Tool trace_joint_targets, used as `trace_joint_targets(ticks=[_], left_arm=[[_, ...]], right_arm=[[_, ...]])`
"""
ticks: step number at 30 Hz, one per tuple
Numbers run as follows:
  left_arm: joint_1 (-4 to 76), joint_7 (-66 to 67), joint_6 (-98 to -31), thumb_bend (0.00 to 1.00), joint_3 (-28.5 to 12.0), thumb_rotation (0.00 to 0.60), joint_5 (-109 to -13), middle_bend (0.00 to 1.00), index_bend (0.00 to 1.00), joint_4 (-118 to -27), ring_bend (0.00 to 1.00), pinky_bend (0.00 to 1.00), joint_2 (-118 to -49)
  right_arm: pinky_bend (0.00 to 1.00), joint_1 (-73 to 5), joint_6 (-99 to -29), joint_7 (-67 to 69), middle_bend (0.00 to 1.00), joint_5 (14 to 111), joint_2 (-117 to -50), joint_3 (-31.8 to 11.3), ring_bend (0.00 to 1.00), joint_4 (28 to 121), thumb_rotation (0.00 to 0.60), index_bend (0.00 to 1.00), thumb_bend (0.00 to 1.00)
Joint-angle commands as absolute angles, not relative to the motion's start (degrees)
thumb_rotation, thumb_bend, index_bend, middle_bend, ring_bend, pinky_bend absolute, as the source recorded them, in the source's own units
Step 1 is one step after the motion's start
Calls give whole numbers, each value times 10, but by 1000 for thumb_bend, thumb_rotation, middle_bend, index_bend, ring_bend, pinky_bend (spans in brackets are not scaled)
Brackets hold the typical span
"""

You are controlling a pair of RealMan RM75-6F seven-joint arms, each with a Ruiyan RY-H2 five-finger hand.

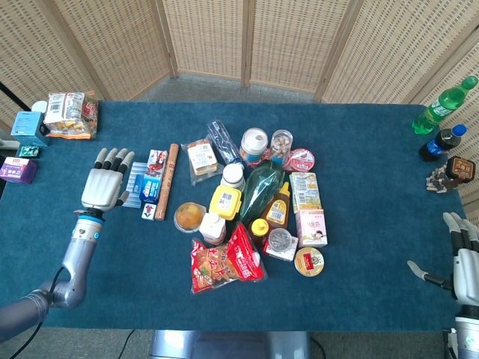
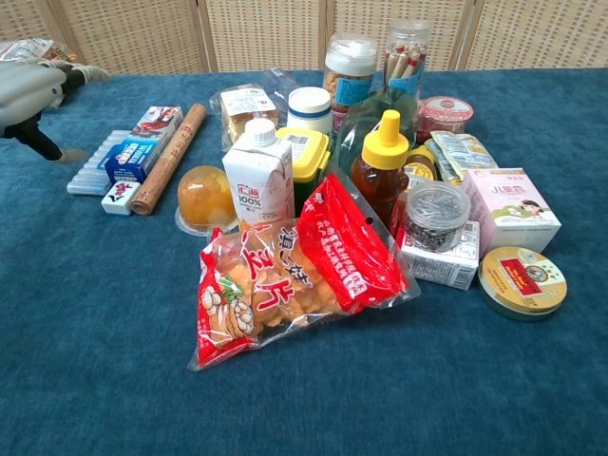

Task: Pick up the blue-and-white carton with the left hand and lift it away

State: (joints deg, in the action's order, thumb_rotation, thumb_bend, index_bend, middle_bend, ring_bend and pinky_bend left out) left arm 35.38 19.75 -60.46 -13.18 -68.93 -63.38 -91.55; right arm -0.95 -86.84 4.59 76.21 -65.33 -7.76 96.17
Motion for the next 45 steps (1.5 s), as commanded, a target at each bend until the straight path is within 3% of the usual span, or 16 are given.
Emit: trace_joint_targets(ticks=[1, 16, 39, 45], left_arm=[[358, 181, -580, 336, -134, 600, -674, 36, 47, -643, 54, 0, -911], [373, 143, -528, 331, -146, 600, -622, 40, 43, -665, 58, 0, -905], [446, 148, -490, 317, -178, 600, -574, 67, 47, -663, 69, 0, -955], [446, 128, -472, 315, -180, 600, -566, 69, 45, -699, 75, 0, -920]], right_arm=[[0, -7, -870, 49, 0, 762, -652, -77, 0, 961, 513, 0, 0], [0, -1, -871, 59, 0, 765, -654, -78, 0, 960, 514, 0, 0], [0, 26, -885, 92, 0, 756, -657, -77, 0, 942, 513, 0, 0], [0, 33, -892, 95, 0, 760, -656, -76, 0, 942, 513, 0, 0]])
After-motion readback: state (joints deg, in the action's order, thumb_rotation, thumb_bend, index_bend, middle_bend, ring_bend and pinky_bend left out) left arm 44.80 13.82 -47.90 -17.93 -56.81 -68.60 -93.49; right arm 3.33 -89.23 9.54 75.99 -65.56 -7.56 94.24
